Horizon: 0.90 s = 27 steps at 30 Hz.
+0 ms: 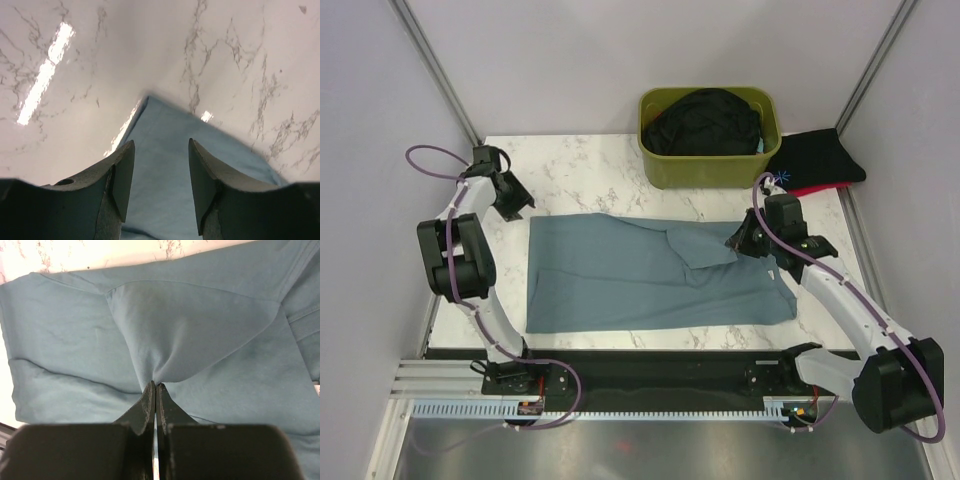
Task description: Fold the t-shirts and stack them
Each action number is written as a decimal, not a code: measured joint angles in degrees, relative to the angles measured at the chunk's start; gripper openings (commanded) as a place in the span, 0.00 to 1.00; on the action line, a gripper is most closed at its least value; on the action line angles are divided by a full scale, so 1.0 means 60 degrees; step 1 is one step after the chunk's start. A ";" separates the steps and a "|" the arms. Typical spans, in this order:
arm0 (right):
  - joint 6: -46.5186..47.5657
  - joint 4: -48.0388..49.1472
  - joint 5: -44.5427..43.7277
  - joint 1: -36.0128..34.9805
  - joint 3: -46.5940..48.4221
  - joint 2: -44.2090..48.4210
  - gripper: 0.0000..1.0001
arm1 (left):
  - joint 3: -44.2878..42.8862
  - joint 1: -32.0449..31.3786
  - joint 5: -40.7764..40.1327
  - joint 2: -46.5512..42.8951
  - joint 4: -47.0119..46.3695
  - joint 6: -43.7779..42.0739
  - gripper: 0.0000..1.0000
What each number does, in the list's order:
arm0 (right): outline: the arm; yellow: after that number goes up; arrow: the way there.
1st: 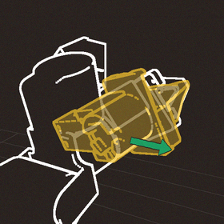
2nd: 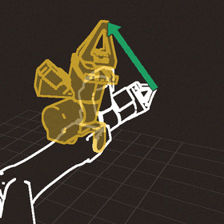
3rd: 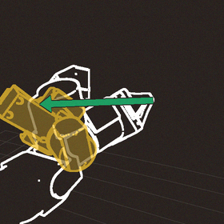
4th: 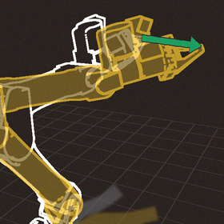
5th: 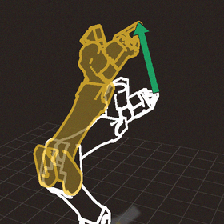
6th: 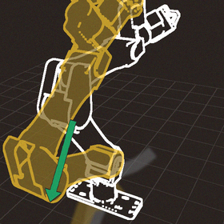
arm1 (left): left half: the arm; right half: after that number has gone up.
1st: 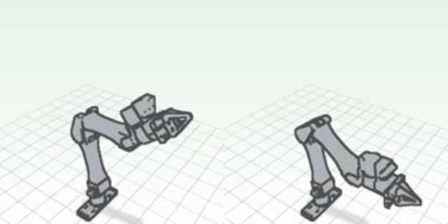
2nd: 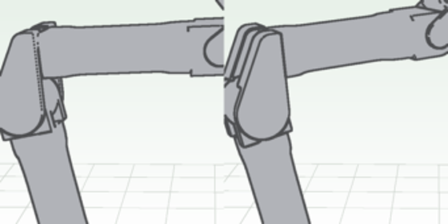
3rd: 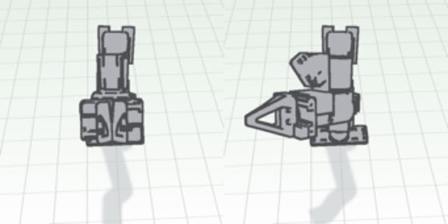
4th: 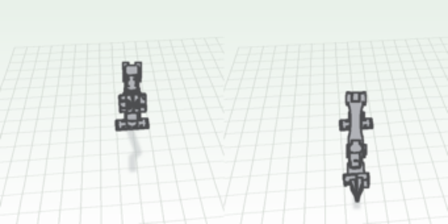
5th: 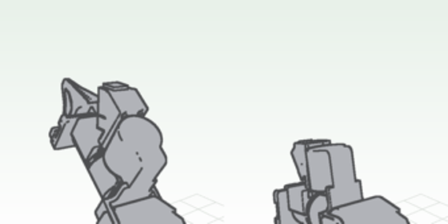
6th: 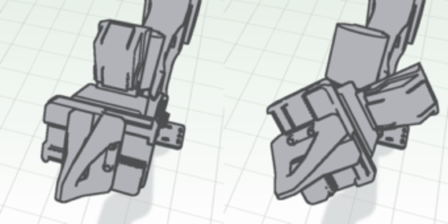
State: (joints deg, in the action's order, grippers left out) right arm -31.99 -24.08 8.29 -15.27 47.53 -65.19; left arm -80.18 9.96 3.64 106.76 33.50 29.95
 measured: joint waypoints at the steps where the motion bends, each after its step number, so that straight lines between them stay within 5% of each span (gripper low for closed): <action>1: 0.0000 0.0011 0.0018 0.0000 -0.0073 0.0091 0.00 | -0.0204 0.0040 0.0004 0.0229 0.0033 0.0022 0.54; 14: 0.0058 -0.0026 0.0135 0.0000 -0.0492 0.0219 0.00 | -0.1042 -0.0149 0.0000 0.1789 0.0284 0.0291 0.50; 27: 0.0164 -0.0036 0.0113 0.0000 -0.0492 0.0080 0.00 | -0.0969 -0.0244 -0.0011 0.1920 0.0251 0.0466 0.14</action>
State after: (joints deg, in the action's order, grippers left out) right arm -31.00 -24.29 8.97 -15.27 44.58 -64.71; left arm -86.00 8.49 3.57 118.28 35.00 32.75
